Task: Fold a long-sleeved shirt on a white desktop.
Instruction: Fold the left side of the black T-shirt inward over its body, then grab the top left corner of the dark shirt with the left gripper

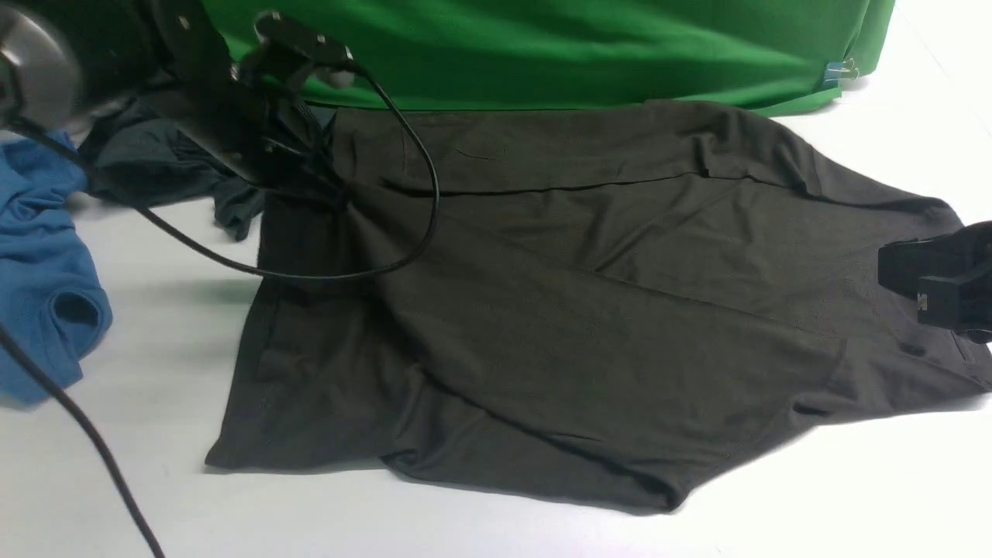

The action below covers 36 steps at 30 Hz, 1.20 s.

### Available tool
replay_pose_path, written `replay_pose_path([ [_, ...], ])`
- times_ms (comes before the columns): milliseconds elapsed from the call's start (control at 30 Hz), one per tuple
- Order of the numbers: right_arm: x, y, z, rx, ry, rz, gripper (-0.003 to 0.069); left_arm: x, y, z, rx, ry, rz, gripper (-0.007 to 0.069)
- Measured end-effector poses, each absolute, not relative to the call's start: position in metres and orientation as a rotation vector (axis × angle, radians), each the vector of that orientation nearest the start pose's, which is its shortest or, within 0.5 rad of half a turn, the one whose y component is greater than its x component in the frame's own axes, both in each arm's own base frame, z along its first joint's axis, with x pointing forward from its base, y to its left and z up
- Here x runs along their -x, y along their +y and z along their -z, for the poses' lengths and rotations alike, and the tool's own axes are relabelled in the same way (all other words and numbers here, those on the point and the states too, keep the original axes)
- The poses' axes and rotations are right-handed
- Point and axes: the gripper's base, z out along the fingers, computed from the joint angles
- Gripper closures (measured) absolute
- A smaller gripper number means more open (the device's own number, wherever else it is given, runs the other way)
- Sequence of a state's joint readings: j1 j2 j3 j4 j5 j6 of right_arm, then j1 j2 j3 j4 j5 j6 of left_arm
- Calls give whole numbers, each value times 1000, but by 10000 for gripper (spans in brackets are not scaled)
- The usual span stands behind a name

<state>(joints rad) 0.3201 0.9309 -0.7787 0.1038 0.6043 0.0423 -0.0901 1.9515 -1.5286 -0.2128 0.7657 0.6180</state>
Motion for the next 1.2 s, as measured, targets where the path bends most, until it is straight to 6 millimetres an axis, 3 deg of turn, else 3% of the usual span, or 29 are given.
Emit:
replay_pose_path([
  [167, -175, 64, -324, 247, 2217, -309, 418, -432, -49, -220, -608, 2540, 53, 461],
  [233, -178, 64, -327, 267, 2167, -299, 418, -435, -49, -224, -536, 2520, 53, 319],
  [300, -179, 64, -330, 279, 2149, -293, 418, -436, -48, -227, -493, 2520, 61, 263],
  [333, -180, 65, -336, 304, 2124, -281, 418, -438, -49, -232, -399, 2522, 87, 161],
  [400, -182, 65, -339, 315, 2114, -275, 418, -439, -49, -235, -356, 2521, 100, 118],
  [500, -192, 69, -357, 361, 2086, -256, 418, -448, -48, -244, -152, 2513, 165, -29],
  [633, -203, 76, -369, 405, 2086, -286, 418, -461, -42, -238, -14, 2514, 240, -60],
  [733, -213, 88, -375, 455, 2092, -379, 418, -476, -37, -216, 120, 2528, 366, -63],
  [767, -214, 89, -376, 456, 2090, -384, 418, -477, -38, -217, 123, 2522, 373, -62],
  [800, -218, 93, -375, 460, 2095, -426, 418, -485, -38, -203, 149, 2535, 425, -56],
  [1067, -223, 98, -371, 458, 2108, -469, 418, -515, -45, -154, 187, 2521, 535, -6],
  [1200, -223, 98, -372, 448, 2112, -478, 418, -524, -45, -148, 218, 2478, 552, 47],
])
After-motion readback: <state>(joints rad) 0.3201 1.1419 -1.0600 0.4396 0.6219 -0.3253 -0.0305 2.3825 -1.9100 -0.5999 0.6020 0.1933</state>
